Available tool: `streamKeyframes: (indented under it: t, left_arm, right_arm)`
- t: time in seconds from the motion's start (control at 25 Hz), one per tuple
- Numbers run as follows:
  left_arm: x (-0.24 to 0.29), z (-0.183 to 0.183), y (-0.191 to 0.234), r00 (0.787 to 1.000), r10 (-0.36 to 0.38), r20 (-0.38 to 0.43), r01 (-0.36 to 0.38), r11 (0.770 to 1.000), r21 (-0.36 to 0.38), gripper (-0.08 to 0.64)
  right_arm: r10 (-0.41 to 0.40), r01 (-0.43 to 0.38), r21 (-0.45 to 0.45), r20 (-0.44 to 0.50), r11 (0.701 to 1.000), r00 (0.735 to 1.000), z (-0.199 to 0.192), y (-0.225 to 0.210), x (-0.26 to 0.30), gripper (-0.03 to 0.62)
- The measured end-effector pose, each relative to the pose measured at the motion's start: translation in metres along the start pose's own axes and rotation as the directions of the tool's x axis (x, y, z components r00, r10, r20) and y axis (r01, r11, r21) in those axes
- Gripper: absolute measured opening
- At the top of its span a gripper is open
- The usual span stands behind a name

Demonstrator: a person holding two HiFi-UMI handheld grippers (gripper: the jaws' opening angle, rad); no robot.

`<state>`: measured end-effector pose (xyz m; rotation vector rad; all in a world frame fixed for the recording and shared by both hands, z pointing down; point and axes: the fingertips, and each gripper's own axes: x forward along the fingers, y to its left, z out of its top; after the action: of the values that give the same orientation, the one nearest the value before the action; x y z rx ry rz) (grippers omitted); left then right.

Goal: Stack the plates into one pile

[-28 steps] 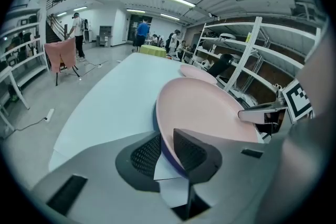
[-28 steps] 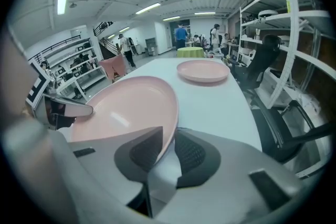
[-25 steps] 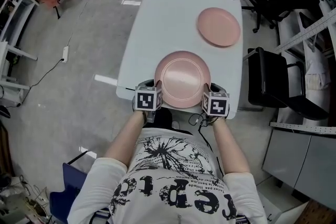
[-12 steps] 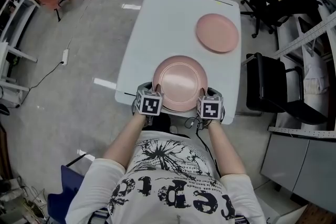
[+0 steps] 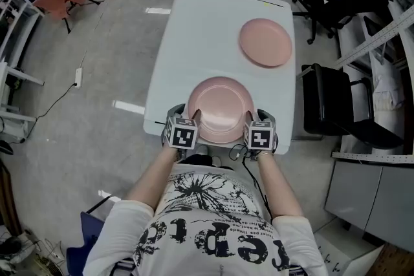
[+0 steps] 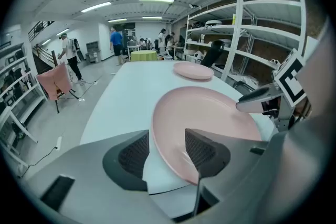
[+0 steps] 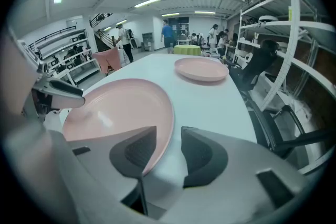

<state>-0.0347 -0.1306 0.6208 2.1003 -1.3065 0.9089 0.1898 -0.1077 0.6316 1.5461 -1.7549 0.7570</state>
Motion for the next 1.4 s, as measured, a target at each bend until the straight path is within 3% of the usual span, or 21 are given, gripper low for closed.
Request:
streamKeyframes:
  t: [0.32, 0.44, 0.52, 0.68, 0.8, 1.0, 1.24, 1.4]
  left_arm:
    - [-0.003, 0.032, 0.021, 0.995, -0.092, 0.033, 0.093, 0.996, -0.011, 0.194]
    - [-0.014, 0.045, 0.033, 0.992, -0.098, 0.084, 0.100, 0.994, -0.031, 0.013]
    - [-0.016, 0.055, 0.035, 0.986, -0.116, 0.123, 0.121, 0.992, -0.034, 0.011]
    - [-0.012, 0.070, 0.028, 0.970, -0.180, 0.164, 0.188, 0.982, -0.032, 0.011]
    - [-0.008, 0.080, 0.014, 0.957, -0.242, 0.163, 0.243, 0.970, 0.012, 0.011]
    - [0.002, 0.119, -0.016, 0.938, -0.284, 0.199, 0.280, 0.959, 0.053, 0.011]
    - [0.028, 0.185, -0.058, 0.933, -0.258, 0.252, 0.269, 0.963, -0.010, 0.011]
    - [0.055, 0.219, -0.092, 0.921, -0.276, 0.275, 0.299, 0.953, -0.044, 0.011]
  right_arm:
    - [-0.071, 0.071, 0.019, 0.014, 0.997, 0.997, 0.025, 0.009, -0.009, 0.153]
    - [-0.057, 0.057, 0.010, 0.021, 0.998, 0.998, 0.034, 0.020, -0.016, 0.076]
    - [-0.049, 0.048, 0.006, 0.037, 0.999, 0.998, 0.039, 0.024, -0.019, 0.010]
    - [-0.060, 0.058, 0.021, 0.113, 0.998, 0.992, 0.053, 0.017, -0.024, 0.008]
    - [-0.069, 0.068, 0.009, 0.156, 0.998, 0.985, 0.061, 0.007, -0.027, 0.006]
    - [-0.047, 0.043, 0.027, 0.205, 0.999, 0.978, 0.083, -0.024, -0.022, 0.006]
    - [0.026, -0.030, 0.016, 0.213, 0.999, 0.977, 0.114, -0.089, -0.010, 0.006]
    - [0.016, -0.020, 0.018, 0.216, 1.000, 0.976, 0.135, -0.143, 0.000, 0.006]
